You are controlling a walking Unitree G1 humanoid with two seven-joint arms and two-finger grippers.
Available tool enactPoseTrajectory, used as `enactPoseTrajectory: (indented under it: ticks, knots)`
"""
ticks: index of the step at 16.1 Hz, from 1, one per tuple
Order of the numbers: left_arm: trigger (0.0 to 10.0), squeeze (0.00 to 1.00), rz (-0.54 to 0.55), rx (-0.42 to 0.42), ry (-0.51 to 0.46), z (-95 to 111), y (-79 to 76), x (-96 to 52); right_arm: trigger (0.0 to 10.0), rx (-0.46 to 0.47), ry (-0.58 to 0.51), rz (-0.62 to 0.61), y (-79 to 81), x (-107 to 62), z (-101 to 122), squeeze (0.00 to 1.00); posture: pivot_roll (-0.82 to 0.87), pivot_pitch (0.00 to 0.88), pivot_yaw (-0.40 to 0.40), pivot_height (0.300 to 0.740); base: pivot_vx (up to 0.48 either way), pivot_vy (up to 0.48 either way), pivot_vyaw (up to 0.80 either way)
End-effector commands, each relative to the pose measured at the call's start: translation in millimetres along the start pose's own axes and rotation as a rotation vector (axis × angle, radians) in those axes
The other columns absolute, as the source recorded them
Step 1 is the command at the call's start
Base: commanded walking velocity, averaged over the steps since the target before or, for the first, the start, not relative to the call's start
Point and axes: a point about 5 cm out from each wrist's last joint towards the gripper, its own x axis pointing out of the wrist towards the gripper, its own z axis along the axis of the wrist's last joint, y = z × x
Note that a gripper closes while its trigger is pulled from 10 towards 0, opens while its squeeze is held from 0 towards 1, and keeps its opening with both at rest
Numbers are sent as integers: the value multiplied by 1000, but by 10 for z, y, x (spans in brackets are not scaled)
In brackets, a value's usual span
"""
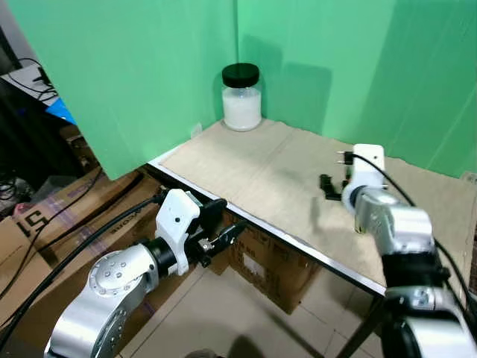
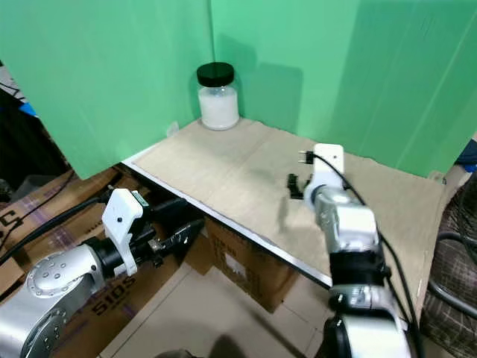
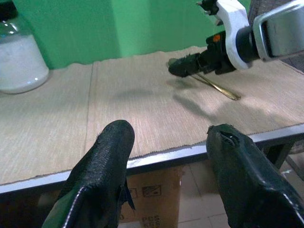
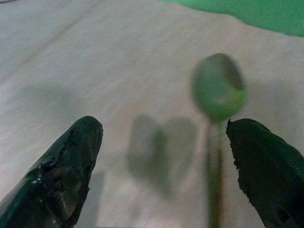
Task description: Setting the table
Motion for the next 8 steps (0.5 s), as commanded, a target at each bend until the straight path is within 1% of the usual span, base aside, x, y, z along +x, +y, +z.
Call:
enactPoseTrajectory:
  ticks: [1, 2, 3, 5, 6, 8]
  knots:
    - [10000, 0, -4, 9, 10, -4, 12, -27, 7490, 10, -24, -7, -12, 30, 72, 0, 72, 0, 75, 740, 0, 0, 0]
    - [10000, 0, -4, 9, 13, -11, 10, -37, 6863, 12, -21, -22, -55, 61, 72, 0, 73, 0, 74, 740, 0, 0, 0]
    - [10000, 0, -5, 8, 15, -16, 10, -43, 5765, 14, -15, -28, -75, 83, 63, 0, 74, 0, 73, 740, 0, 0, 0]
    - [10000, 0, -3, 11, 20, -28, 14, -54, 588, 18, 14, -31, -89, 116, 10, 0, 77, 0, 73, 740, 0, 0, 0]
    - [10000, 0, -3, 12, 20, -30, 15, -54, 0, 26, 26, -30, -94, 126, -22, 0, 77, 0, 73, 740, 0, 0, 0]
    - [10000, 0, -7, 12, 20, -34, 18, -58, 0, 33, 34, -28, -99, 139, -42, 0, 76, 0, 79, 740, 0, 0, 0]
